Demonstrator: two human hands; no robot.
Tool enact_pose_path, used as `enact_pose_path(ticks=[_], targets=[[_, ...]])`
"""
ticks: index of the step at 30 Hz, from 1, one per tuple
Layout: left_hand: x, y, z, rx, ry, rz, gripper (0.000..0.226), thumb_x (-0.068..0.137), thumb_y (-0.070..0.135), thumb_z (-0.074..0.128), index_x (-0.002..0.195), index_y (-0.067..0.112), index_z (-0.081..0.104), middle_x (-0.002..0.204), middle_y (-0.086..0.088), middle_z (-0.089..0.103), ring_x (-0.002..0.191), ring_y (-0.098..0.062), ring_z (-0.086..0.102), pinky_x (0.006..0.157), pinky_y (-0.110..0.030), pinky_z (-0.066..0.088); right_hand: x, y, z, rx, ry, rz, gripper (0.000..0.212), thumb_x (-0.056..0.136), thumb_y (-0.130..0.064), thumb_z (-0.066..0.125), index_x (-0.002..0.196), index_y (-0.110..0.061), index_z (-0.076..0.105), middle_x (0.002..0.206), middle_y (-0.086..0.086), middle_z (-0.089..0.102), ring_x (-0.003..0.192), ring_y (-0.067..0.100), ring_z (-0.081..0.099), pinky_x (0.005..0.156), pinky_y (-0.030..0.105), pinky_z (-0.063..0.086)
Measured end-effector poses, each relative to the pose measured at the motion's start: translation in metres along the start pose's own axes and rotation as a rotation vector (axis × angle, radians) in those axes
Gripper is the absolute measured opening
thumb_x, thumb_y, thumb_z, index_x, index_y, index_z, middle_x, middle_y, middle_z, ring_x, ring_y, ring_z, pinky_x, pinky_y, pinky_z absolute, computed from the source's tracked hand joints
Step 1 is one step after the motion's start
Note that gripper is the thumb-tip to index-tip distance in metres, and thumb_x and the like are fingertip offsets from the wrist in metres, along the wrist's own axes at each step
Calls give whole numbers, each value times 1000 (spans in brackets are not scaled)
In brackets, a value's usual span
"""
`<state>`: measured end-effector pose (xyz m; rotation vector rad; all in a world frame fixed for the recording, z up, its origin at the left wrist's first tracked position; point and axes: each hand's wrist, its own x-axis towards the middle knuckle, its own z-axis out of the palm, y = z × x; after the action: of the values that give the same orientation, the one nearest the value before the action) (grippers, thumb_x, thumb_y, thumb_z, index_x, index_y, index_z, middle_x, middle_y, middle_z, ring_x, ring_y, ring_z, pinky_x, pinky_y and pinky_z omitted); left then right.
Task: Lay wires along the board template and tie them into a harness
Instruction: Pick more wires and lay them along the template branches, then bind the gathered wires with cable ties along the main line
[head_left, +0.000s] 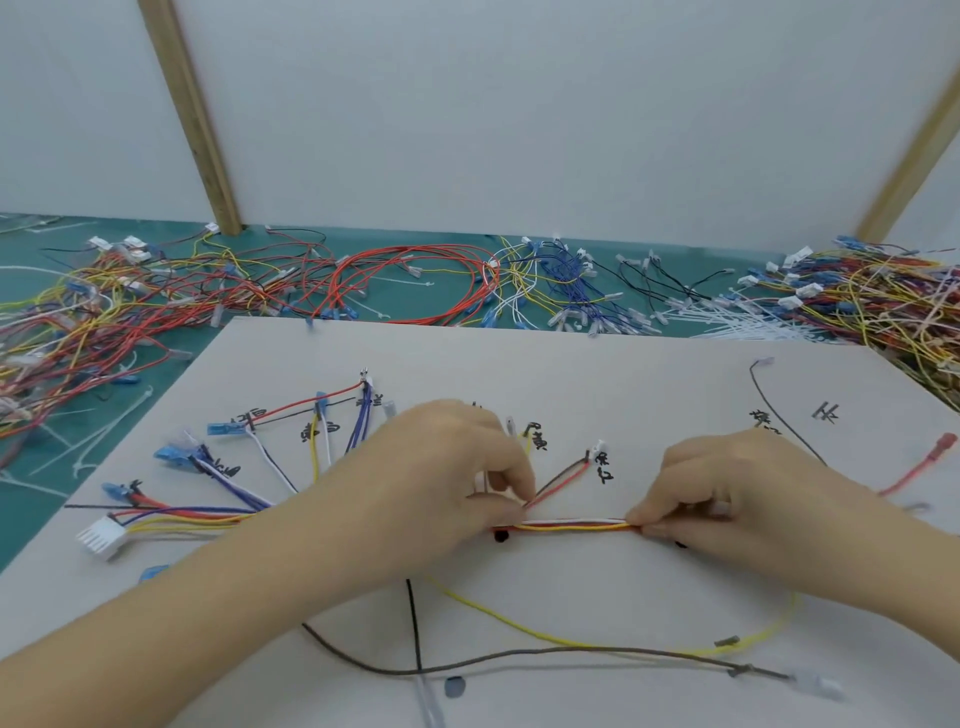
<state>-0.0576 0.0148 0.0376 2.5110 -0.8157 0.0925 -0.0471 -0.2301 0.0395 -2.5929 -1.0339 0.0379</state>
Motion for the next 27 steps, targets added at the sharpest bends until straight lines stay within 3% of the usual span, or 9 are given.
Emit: enact_pose_path(ticks=[4, 11, 14, 16, 18, 20, 21, 24, 27], targets=[[-9, -9, 3, 2, -32, -79, 10, 81, 26, 65, 84, 35, 67, 69, 19, 52, 75, 12, 46, 64, -6, 33, 2, -3, -1, 35, -20, 99, 15, 77, -15, 73, 80, -30, 74, 69, -18, 62, 74, -5, 58, 64, 6, 41], [5, -13, 0, -168, -203, -180, 23, 80, 22, 64, 66, 36, 53, 62, 33, 52, 56, 8, 46, 54, -6, 35, 21, -3, -24, 184, -379, 253, 9, 83, -29, 64, 84, -37, 67, 85, -11, 68, 78, 0, 60, 75, 17, 48], [4, -15, 0, -209, -204, -165, 19, 78, 28, 67, 68, 38, 54, 64, 30, 53, 59, 6, 46, 55, -8, 34, 25, 1, -35, 216, -547, 274, 12, 81, -46, 59, 91, -45, 65, 93, -15, 66, 83, -1, 60, 77, 11, 45], [1, -14, 2, -169, -105, -85, 15, 75, 41, 67, 73, 46, 53, 76, 29, 54, 73, 8, 46, 63, -8, 34, 30, 9, -46, 338, -487, 320, 18, 80, -46, 59, 95, -41, 67, 95, -4, 67, 87, 9, 62, 77, 18, 49], [-3, -11, -4, -189, 108, 1, 11, 70, 53, 57, 81, 49, 56, 86, 28, 56, 83, 8, 47, 69, -5, 34, 43, 38, -55, 410, -187, 403, 12, 87, -29, 61, 90, -35, 71, 86, -1, 68, 80, 8, 64, 68, 19, 51], [-6, -11, -14, -327, 382, 2, 21, 72, 51, 51, 87, 43, 62, 77, 21, 61, 73, 3, 53, 63, -6, 37, 65, 81, -64, 129, 89, 514, 18, 89, -18, 58, 86, -31, 72, 77, -8, 67, 70, 7, 62, 63, 17, 46], [-6, -11, -19, -426, 499, -43, 18, 74, 47, 52, 85, 39, 64, 72, 16, 63, 66, 1, 54, 57, -8, 38, 76, 102, -66, -42, 146, 572, 19, 90, -15, 56, 90, -26, 72, 84, -9, 68, 73, 8, 60, 65, 19, 44], [0, -25, -23, -833, 698, -214, 32, 90, 20, 49, 69, 27, 71, 55, 5, 58, 51, -3, 50, 46, -11, 38, 94, 157, -61, -333, 97, 680, 25, 90, -4, 51, 102, -16, 69, 110, 4, 67, 96, 20, 60, 83, 26, 46], [5, -36, -26, -1147, 682, -395, 54, 94, 12, 35, 55, 23, 70, 48, 4, 53, 43, -4, 48, 41, -12, 36, 99, 182, -53, -426, -9, 709, 27, 86, -2, 56, 103, -18, 69, 110, 4, 67, 96, 20, 60, 84, 29, 47]])
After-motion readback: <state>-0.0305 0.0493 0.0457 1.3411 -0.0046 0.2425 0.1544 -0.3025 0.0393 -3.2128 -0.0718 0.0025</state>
